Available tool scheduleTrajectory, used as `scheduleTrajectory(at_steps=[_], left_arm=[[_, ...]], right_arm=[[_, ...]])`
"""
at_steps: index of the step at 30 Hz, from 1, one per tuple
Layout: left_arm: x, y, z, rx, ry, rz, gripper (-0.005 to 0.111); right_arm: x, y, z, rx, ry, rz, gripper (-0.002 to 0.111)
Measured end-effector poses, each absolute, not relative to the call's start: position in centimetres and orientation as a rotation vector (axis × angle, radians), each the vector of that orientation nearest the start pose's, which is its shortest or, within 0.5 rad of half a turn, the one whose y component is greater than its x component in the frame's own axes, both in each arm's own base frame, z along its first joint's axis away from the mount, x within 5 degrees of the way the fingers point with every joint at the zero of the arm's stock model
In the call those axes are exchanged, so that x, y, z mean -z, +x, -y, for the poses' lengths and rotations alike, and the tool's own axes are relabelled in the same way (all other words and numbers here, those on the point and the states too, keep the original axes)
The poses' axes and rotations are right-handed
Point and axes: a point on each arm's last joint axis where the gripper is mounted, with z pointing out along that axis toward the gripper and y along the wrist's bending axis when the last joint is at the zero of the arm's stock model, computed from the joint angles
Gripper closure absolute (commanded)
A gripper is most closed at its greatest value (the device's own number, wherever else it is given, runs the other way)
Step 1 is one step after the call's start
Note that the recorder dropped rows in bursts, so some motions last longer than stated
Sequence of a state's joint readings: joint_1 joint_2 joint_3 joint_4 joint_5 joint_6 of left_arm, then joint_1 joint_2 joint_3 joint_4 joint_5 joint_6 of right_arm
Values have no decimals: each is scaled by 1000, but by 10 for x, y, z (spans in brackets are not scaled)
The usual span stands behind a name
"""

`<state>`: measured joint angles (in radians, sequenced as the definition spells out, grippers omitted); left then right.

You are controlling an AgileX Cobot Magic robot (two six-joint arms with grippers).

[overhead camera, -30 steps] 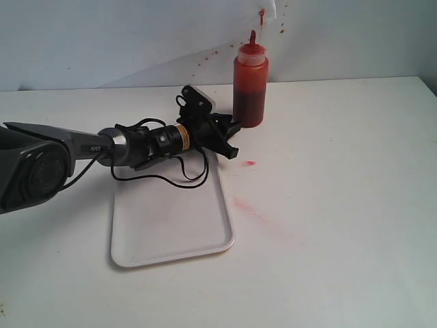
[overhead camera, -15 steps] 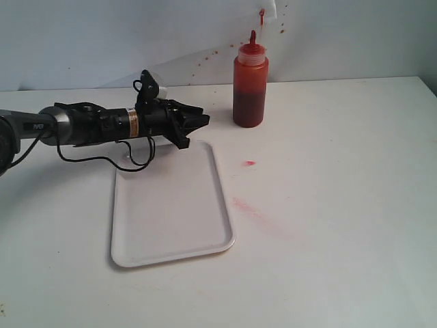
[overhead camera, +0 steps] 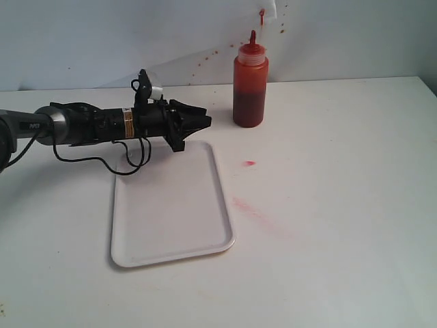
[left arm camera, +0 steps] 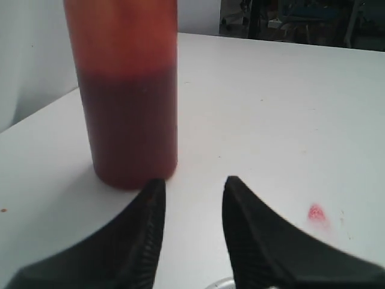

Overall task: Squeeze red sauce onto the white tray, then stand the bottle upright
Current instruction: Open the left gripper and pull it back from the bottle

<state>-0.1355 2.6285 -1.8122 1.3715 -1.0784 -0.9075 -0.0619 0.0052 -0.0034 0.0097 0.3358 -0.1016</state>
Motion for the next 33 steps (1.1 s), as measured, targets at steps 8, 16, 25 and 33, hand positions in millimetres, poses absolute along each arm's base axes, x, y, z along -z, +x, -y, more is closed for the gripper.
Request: scheduleTrajectory(at_steps=[8,16,25,33], left_arm=[[-62,493,147,944,992,-1553,25],[-67,501,145,950,841,-1567,28],[-73,522,137,771,728,-1645,57],[-82,538,131,628,704,-1693,106]], right_arm=[[-184,54,3,106,-30,-1822,108],[-184,54,3,106,-30,-1822,108],[-184,54,3,106,-30,-1822,108],[-184,54,3,106,-30,-1822,108]])
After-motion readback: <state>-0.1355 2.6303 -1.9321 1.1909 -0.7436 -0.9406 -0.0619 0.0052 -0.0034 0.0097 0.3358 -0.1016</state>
